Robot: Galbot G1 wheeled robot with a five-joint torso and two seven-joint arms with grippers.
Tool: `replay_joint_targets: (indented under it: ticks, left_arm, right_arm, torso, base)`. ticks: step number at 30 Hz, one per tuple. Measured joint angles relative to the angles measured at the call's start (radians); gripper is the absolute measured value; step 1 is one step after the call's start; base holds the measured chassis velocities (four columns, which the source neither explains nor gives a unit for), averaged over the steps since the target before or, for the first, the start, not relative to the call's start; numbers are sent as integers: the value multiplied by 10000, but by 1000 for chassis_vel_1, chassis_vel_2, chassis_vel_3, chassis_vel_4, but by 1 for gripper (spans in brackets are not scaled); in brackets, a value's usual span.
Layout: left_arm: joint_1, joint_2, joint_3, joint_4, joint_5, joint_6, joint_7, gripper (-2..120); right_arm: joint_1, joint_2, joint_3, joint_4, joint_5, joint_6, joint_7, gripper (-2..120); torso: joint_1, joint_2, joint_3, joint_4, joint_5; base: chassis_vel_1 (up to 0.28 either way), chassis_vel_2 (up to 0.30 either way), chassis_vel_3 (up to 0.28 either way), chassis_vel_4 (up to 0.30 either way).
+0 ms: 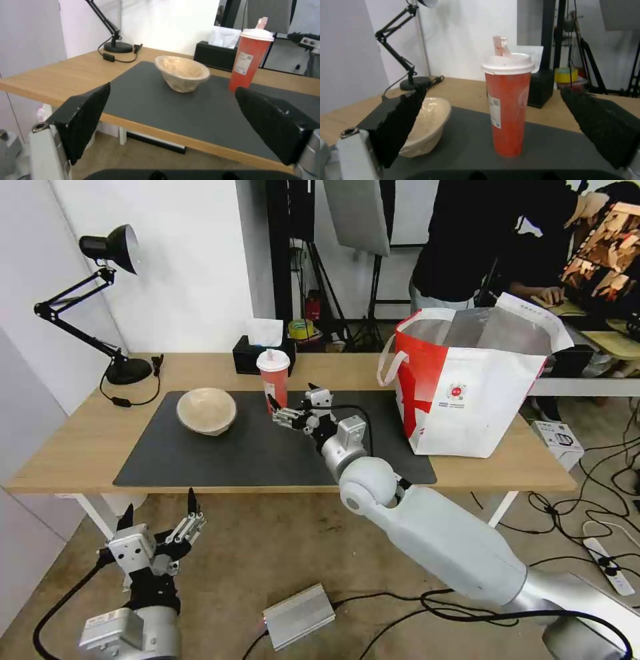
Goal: Pick up the trash from the table and place it into the takeout bag.
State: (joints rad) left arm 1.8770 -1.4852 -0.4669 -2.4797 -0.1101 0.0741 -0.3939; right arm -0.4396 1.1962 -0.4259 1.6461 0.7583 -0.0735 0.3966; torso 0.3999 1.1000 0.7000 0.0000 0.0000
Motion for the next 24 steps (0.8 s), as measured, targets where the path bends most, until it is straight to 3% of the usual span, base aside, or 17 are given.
replay_joint_targets:
  ticks: [24]
  left_arm:
    - [28, -36, 21, -6, 40, -27, 28, 100]
  right_arm:
    - [320, 887, 438, -1403, -54, -216, -48, 100]
  torso:
    - [0, 1, 0, 0, 0]
  base:
    - [0, 0, 0, 0]
